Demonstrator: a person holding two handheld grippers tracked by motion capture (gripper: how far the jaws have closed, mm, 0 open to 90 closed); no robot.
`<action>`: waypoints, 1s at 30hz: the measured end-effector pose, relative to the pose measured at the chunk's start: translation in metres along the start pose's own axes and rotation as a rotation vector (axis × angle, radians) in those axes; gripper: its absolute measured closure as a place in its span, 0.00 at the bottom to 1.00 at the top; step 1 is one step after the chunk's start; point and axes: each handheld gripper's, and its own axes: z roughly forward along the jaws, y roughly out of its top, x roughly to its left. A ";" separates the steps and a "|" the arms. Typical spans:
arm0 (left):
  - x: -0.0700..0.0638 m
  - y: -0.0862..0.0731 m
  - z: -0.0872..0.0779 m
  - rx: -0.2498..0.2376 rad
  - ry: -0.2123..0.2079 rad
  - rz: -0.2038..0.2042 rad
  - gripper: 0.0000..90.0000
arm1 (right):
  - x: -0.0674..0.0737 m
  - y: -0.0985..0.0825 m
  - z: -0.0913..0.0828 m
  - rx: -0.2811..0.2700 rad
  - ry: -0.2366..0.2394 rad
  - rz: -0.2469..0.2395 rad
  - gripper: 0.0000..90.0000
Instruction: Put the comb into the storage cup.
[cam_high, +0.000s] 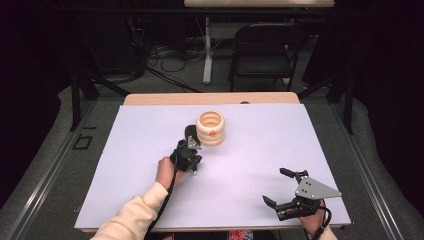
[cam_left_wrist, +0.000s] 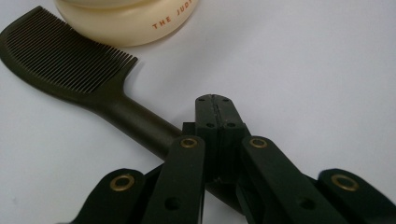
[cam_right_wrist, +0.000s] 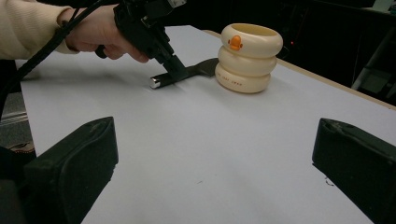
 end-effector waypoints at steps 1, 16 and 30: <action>0.001 -0.001 -0.001 0.002 0.000 0.003 1.00 | 0.000 0.000 0.000 0.000 -0.001 0.000 0.00; 0.010 -0.010 -0.009 0.042 0.035 0.002 1.00 | -0.001 0.000 -0.001 -0.001 -0.006 -0.003 0.00; 0.028 -0.025 -0.020 0.067 0.079 -0.021 1.00 | -0.001 0.000 0.000 0.005 -0.006 -0.003 0.00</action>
